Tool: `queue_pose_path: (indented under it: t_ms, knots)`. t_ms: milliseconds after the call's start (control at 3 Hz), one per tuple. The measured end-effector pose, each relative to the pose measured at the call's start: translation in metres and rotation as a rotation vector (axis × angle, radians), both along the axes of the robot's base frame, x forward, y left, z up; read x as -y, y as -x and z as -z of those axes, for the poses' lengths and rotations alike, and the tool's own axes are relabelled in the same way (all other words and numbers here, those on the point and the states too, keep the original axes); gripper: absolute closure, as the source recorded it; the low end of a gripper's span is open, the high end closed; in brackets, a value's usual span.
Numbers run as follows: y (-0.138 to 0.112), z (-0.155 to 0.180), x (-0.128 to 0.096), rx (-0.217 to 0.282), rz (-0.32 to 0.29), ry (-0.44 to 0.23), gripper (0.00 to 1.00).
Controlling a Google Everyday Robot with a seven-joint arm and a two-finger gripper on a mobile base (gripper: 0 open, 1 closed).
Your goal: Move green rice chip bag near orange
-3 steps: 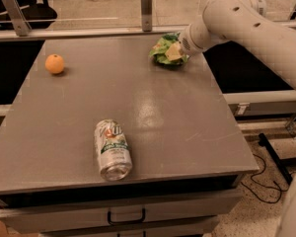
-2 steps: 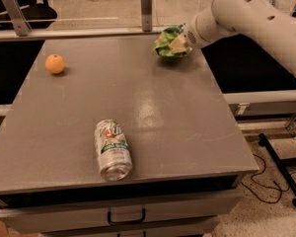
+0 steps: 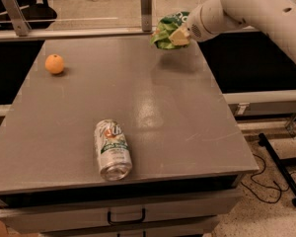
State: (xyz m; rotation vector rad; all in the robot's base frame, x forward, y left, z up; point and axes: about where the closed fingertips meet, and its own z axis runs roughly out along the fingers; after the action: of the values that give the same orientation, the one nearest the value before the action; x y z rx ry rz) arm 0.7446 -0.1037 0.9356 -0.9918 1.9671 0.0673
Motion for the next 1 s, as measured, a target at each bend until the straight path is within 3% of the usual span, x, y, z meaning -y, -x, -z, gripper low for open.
queue_pose_path:
  t_ms: [333,1000]
  knots:
    - [-0.014,0.005,-0.029,0.026,-0.078,0.004,1.00]
    - [-0.039,0.022,-0.139,0.090,-0.342,0.037,1.00]
